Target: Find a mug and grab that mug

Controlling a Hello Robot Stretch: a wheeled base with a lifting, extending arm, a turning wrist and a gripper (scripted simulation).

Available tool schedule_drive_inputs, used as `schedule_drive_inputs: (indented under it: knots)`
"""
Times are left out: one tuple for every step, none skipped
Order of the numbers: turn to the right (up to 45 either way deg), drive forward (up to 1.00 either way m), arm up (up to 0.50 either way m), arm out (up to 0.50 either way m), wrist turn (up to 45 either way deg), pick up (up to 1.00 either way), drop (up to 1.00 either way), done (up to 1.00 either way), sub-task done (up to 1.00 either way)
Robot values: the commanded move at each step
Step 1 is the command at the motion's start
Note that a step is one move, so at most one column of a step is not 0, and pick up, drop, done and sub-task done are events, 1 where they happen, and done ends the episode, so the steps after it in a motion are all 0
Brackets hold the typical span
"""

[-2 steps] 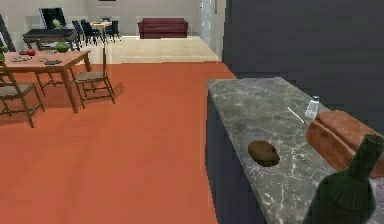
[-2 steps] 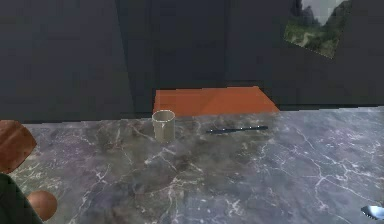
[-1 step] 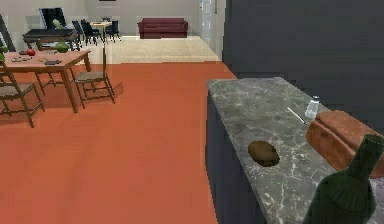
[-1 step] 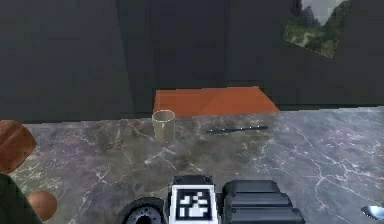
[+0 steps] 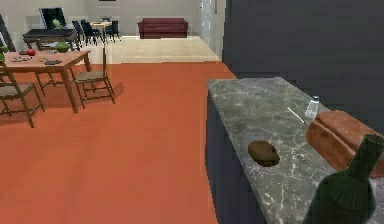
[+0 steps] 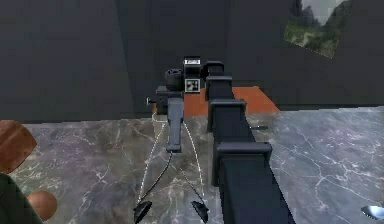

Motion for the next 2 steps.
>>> schedule_drive_inputs:
  knots:
    - [0.0, 0.00, 0.00, 0.00, 45.0, 0.00, 0.00, 0.00, 0.00]
    - [0.0, 0.00, 0.00, 0.00, 45.0, 0.00, 0.00, 0.00, 0.00]
